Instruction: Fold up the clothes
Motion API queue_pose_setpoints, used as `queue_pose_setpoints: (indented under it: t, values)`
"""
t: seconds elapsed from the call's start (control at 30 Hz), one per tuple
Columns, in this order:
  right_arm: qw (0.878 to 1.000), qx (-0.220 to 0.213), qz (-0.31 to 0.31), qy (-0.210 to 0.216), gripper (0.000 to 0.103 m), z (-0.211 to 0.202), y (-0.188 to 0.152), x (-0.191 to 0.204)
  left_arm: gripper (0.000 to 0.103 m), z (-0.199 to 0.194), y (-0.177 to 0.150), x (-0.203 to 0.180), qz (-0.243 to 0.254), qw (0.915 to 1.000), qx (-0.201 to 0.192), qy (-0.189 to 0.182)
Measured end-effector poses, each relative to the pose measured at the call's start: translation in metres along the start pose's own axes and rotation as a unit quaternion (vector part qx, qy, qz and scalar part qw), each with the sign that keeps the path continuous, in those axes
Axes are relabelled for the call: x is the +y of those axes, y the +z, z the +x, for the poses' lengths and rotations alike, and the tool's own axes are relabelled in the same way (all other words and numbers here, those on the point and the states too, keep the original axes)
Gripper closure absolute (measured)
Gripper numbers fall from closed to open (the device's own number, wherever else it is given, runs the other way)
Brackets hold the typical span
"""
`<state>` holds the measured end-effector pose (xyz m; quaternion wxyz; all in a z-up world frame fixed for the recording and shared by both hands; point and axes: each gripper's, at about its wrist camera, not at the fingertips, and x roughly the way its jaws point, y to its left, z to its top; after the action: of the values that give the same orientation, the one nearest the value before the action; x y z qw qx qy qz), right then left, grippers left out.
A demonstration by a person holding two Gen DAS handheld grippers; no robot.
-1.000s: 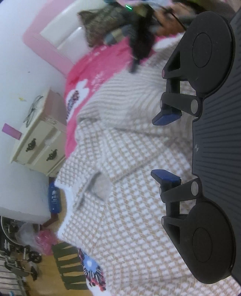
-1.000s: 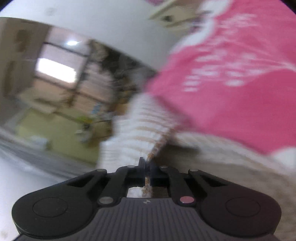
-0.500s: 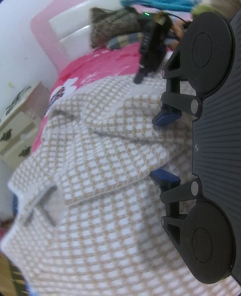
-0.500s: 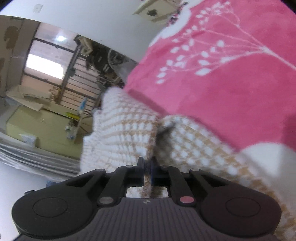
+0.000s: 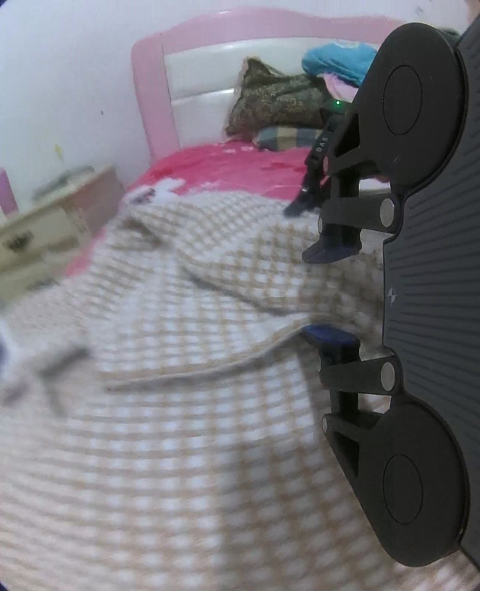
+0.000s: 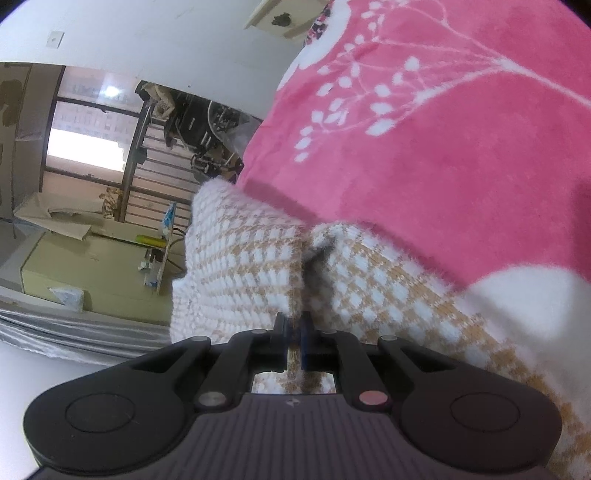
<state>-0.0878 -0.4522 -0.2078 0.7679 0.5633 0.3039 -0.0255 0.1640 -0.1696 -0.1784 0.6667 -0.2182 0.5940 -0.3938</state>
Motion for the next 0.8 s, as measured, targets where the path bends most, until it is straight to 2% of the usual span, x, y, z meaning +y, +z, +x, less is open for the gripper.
queue_pose_setpoints:
  t: [0.23, 0.4, 0.5, 0.53, 0.6, 0.63, 0.67, 0.7, 0.73, 0.8]
  values:
    - [1.0, 0.001, 0.003, 0.001, 0.096, 0.001, -0.001, 0.0, 0.061, 0.003, 0.008, -0.028, 0.089, 0.9947, -0.042, 0.03]
    - [1.0, 0.003, 0.004, 0.003, 0.096, 0.002, -0.002, -0.001, 0.061, 0.003, 0.02, -0.04, 0.122, 0.9876, -0.092, 0.033]
    - [1.0, 0.005, 0.004, 0.004, 0.096, 0.002, -0.003, -0.001, 0.061, -0.007, 0.026, -0.048, 0.14, 0.9799, -0.139, 0.03]
    - [1.0, 0.006, 0.004, 0.005, 0.096, 0.002, -0.003, -0.001, 0.061, -0.007, 0.027, -0.047, 0.135, 0.9811, -0.137, 0.024]
    - [1.0, 0.008, 0.005, 0.006, 0.096, 0.003, -0.002, -0.002, 0.059, 0.003, 0.028, -0.036, 0.116, 0.9876, -0.104, 0.016]
    - [1.0, 0.009, 0.005, 0.007, 0.096, 0.003, -0.002, -0.002, 0.058, 0.013, 0.026, -0.028, 0.114, 0.9903, -0.074, 0.03]
    - [1.0, 0.01, 0.006, 0.008, 0.096, 0.003, -0.002, -0.002, 0.058, 0.017, 0.024, -0.016, 0.107, 0.9917, -0.062, 0.034]
    - [1.0, 0.011, 0.009, 0.009, 0.096, 0.003, -0.002, -0.003, 0.064, 0.021, 0.021, -0.004, 0.101, 0.9929, -0.051, 0.037]
    - [1.0, 0.012, 0.01, 0.01, 0.096, 0.003, -0.002, -0.003, 0.065, 0.024, 0.018, 0.008, 0.092, 0.9941, -0.04, 0.04]
    - [1.0, 0.016, 0.011, 0.013, 0.096, 0.002, -0.002, -0.004, 0.059, 0.016, 0.023, 0.018, 0.033, 0.9986, -0.042, 0.004]
